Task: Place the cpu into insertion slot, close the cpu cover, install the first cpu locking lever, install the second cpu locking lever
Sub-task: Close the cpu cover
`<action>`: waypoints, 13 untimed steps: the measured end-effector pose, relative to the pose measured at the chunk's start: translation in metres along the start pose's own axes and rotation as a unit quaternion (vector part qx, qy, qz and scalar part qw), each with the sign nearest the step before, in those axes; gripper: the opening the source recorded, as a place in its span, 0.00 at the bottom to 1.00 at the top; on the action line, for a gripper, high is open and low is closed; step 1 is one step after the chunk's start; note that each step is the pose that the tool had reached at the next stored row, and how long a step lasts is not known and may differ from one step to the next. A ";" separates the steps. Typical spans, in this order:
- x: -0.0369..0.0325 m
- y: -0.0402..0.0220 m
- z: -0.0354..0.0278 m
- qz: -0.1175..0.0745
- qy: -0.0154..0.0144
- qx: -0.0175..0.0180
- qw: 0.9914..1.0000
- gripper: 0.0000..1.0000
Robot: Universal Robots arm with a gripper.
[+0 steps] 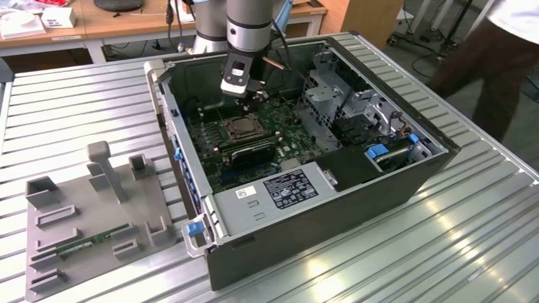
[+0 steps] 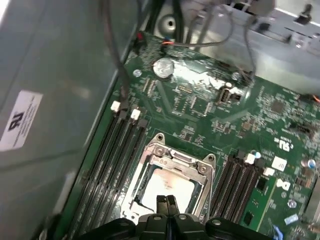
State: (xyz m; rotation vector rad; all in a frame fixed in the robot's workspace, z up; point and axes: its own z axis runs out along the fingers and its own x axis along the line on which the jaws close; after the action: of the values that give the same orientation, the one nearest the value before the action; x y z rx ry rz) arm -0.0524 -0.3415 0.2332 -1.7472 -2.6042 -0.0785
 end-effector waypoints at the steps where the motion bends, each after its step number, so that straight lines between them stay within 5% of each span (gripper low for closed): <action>1: 0.0000 0.0000 0.0001 -0.009 0.000 0.000 1.000 0.11; 7: 0.0000 0.0000 0.0005 -0.063 0.002 0.002 0.998 0.11; 13: 0.0000 0.0000 0.0010 -0.118 0.005 0.004 0.993 0.11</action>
State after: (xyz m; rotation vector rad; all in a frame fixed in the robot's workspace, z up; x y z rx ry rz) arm -0.0524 -0.3415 0.2322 -1.4250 -2.7870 -0.0769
